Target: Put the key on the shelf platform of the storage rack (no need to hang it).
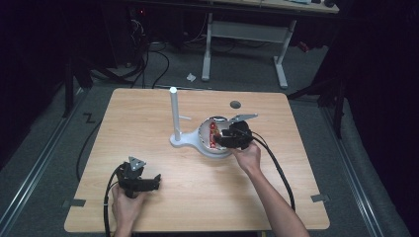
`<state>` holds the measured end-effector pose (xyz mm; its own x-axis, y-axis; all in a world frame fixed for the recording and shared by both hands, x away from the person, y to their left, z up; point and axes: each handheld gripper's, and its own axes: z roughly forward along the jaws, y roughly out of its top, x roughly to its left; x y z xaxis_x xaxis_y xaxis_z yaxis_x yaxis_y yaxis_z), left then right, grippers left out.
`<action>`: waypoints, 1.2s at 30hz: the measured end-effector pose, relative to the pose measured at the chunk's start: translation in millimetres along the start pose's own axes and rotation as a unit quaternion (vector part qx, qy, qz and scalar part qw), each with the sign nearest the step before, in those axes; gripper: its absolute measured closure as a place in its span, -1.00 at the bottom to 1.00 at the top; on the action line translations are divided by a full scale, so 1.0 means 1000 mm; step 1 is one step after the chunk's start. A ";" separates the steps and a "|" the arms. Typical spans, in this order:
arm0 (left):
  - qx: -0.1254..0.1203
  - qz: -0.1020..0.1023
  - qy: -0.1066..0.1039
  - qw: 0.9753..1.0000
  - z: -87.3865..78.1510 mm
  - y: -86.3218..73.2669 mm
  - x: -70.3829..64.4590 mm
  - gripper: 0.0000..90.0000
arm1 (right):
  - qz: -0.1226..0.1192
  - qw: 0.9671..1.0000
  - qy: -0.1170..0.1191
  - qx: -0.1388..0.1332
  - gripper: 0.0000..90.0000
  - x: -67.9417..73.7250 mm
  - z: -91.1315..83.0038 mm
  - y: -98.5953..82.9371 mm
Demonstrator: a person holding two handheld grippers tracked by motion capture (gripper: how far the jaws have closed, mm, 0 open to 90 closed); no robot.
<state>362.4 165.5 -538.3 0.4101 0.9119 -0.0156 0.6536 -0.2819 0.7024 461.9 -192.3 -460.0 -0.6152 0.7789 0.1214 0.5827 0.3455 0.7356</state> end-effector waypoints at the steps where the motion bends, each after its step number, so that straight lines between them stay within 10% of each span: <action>1: 0.000 0.000 0.000 1.000 0.000 0.000 0.000 -0.98 | -0.002 1.000 -0.001 -0.002 0.09 0.000 -0.002 0.000; 36: 0.000 -0.001 0.000 1.000 0.000 0.000 0.000 -0.98 | 0.015 0.998 -0.026 -0.056 0.14 -0.020 -0.062 -0.003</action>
<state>362.4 165.2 -538.3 0.4086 0.9126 -0.0162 0.6538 -0.2803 0.7028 439.5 -241.5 -423.8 -0.5684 0.8151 0.1118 0.5359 0.2637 0.8020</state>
